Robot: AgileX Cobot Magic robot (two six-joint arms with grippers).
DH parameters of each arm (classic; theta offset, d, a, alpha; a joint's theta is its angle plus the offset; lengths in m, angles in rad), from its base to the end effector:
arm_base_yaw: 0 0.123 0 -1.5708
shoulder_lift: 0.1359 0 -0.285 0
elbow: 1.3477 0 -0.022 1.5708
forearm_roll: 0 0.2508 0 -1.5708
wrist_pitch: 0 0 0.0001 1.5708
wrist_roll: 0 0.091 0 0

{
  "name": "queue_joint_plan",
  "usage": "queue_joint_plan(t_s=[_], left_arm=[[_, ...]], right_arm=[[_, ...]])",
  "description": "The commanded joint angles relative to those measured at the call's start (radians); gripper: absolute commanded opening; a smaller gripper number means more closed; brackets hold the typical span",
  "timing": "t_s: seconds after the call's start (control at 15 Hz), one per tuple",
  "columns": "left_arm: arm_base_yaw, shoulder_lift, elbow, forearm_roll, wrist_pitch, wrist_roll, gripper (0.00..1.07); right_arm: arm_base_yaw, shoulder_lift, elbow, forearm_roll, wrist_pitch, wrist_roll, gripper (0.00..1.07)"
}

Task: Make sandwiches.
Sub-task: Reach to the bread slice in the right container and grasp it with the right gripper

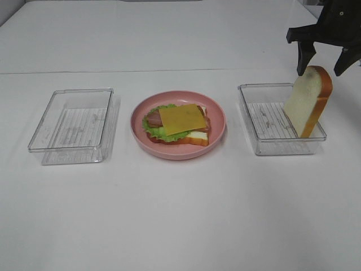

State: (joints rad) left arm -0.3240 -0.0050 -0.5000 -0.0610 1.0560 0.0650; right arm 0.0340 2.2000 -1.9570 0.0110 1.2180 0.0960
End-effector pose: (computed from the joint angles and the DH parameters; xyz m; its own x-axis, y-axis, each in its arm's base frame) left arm -0.0067 -0.0028 0.2778 -0.4105 0.1746 -0.8950 0.3775 0.9260 0.0076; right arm 0.4660 0.0168 0.2221 -0.9788 0.0664 -0.1938 0.0618 0.9976 0.0296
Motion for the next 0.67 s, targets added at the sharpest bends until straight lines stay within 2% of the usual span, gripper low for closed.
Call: queue_joint_plan(t_s=[0.07,0.13,0.2,0.27,0.4,0.47,0.67], left_arm=[[0.002,-0.023,0.001,-0.006,-0.01,0.0,0.87],[0.002,-0.023,0.001,-0.006,-0.01,0.0,0.87],[0.002,-0.023,0.001,-0.006,-0.01,0.0,0.87],[0.002,-0.023,0.001,-0.006,-0.01,0.0,0.87],[0.002,-0.023,0.001,-0.006,-0.01,0.0,0.87],[0.002,-0.023,0.001,-0.006,-0.01,0.0,0.87],[0.002,-0.023,0.001,-0.006,-0.01,0.0,0.87]], right_arm=[[-0.002,0.021,-0.003,-0.005,0.069,-0.015,0.66],[-0.002,0.031,-0.003,-0.005,0.068,-0.015,0.55],[-0.002,0.033,-0.003,-0.005,0.068,-0.015,0.5],[-0.002,0.035,-0.003,-0.005,0.068,-0.015,0.39],[-0.002,0.035,-0.003,-0.005,0.072,-0.015,0.04],[-0.002,0.032,-0.003,-0.005,0.072,-0.014,0.0],[0.002,-0.036,-0.003,0.049,0.072,-0.014,0.0]])
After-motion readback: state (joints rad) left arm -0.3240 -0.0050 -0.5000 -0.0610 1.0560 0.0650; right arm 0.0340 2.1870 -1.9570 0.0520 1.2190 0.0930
